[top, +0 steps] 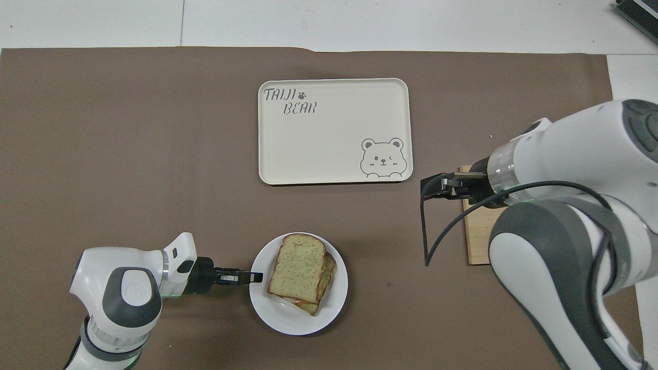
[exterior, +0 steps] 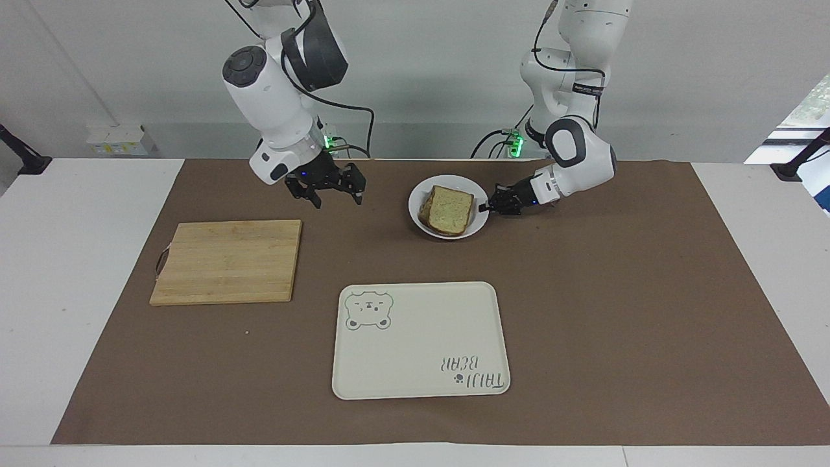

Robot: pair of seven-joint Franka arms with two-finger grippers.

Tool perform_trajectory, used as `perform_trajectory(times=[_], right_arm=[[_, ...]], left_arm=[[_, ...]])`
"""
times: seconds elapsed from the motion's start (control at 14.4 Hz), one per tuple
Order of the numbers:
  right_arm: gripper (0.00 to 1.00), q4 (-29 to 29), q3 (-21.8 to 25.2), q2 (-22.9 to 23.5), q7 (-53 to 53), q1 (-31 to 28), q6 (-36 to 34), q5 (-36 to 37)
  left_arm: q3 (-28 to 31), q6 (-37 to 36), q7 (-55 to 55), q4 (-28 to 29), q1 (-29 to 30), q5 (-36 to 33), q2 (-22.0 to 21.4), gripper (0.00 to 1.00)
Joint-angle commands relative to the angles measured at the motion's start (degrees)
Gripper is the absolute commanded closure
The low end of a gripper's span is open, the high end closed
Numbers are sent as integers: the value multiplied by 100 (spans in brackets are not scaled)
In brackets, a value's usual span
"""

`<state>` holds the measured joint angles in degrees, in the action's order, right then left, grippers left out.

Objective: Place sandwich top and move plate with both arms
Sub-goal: 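Release the bread and withdraw the right gripper while the left gripper grips the plate, then slide the plate onto the white tray with the left gripper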

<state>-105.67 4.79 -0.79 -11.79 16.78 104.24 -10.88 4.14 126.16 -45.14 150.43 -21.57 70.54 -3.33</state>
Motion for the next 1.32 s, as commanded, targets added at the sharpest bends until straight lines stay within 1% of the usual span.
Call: perform_trajectory(times=[0.0,0.07,0.21,0.35,0.49,0.62,0.76,0.83,1.04,1.11,1.25], right_arm=[[0,529,-31,149,851,-481,-596,594],[0,695,-31,141,1019,-561,-867,883],[0,828,-5,9,1091,-684,-1282,1394],[0,1091,100,-18,1265,-1008,-1546,1361],[0,1302,110,61,1853,-1307,-1591,1326],[0,1505,101,70,1577,-1431,-1896,1195],[0,1724,101,184,1277,-1423,-2152,1088],[0,1760,101,202,1267,-1423,-2136,1045],[0,1594,101,132,1258,-1379,-1952,1053],[0,1593,92,132,1276,-1379,-1969,1010],[0,1602,83,140,1276,-1379,-1951,983]], left_arm=[[34,-108,-91,5,169,231,69,100],[34,-222,-135,-152,266,388,139,100],[34,-355,-135,-512,329,626,279,100],[34,-320,-126,-1048,390,1004,595,100],[34,-293,22,-1724,408,1075,990,100],[34,-206,521,-2383,330,1225,1316,100],[-71,284,1005,-3007,277,1216,1702,100],[-115,435,1164,-3245,233,1216,1852,100],[-159,532,1192,-3790,232,1347,2379,100],[-211,646,1218,-4097,232,1365,2607,100],[-492,1076,1271,-4564,293,1366,3029,100]])
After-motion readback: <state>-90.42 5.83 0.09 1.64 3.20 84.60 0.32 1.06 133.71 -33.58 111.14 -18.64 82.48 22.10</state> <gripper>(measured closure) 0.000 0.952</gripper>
